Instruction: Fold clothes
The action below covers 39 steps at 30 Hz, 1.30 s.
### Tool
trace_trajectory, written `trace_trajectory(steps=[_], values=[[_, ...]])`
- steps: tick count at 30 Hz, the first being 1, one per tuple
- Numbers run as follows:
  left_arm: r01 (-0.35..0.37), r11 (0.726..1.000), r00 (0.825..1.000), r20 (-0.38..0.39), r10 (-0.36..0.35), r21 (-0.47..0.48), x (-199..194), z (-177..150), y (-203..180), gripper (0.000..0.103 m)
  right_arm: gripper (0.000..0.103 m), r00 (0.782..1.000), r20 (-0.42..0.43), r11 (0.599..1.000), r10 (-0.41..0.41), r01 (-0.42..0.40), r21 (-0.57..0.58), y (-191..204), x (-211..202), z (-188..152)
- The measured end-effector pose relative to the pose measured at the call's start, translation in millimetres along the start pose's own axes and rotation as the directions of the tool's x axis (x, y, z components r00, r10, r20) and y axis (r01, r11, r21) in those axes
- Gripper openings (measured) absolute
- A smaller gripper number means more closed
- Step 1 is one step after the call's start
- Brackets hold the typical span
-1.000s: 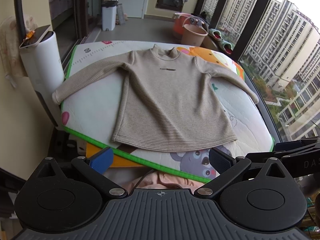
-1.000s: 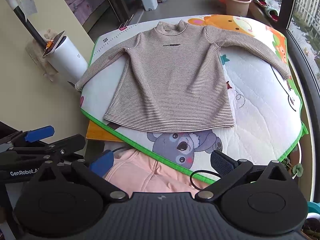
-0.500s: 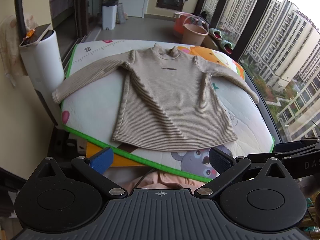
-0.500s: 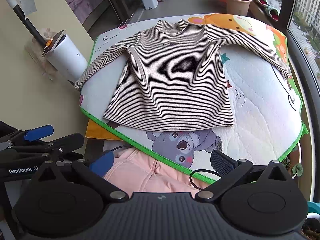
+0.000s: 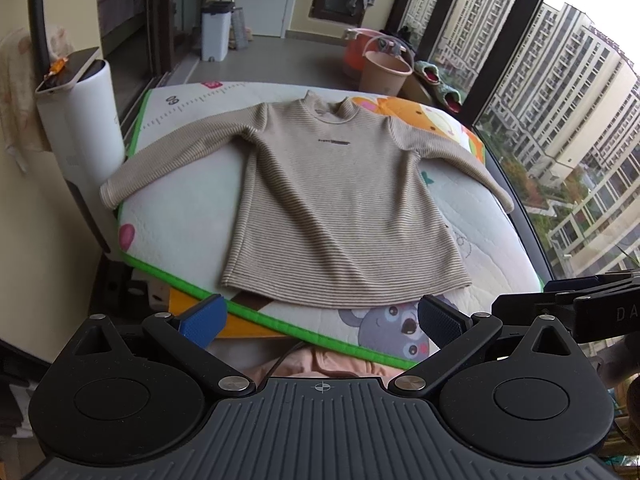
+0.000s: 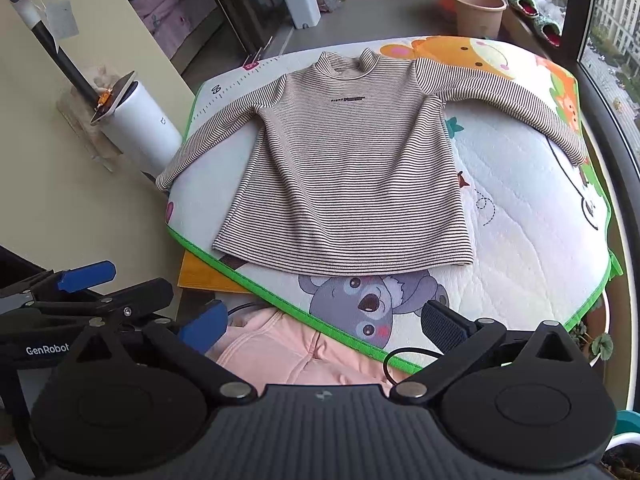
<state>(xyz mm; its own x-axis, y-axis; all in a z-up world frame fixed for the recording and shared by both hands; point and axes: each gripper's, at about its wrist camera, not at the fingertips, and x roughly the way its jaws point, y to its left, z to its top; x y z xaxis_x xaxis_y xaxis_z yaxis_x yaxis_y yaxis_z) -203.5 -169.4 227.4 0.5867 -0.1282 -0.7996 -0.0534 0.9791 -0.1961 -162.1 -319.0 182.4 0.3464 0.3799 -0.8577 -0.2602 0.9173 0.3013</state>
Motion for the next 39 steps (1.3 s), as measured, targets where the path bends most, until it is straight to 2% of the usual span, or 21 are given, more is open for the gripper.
trace_trajectory(steps=[10,15,21,26,34,39], values=[[0.072,0.996,0.996,-0.045,-0.074,-0.045,44,18,20,0.103,0.103,0.999,-0.031,0.999,0.024,-0.023,0.026,-13,26,17],[0.087,0.992,0.994,-0.059,-0.092,-0.094,64,28,36,0.103,0.103,0.993,0.031,0.992,0.116,-0.117,0.044,-24,30,31],[0.107,0.982,0.991,-0.059,-0.118,-0.158,94,47,54,0.103,0.103,0.991,0.005,0.988,0.136,-0.136,0.079,-40,67,54],[0.111,0.973,0.987,-0.09,-0.132,-0.2,138,57,69,0.103,0.103,0.988,0.001,0.982,0.152,-0.151,0.115,-53,104,74],[0.128,0.953,0.989,-0.041,-0.144,-0.274,203,72,86,0.103,0.103,0.981,0.131,0.982,0.143,-0.157,0.101,-74,147,90],[0.087,0.963,0.996,0.046,-0.078,-0.254,232,85,94,0.103,0.103,0.967,0.217,0.983,0.136,-0.158,0.088,-86,173,99]])
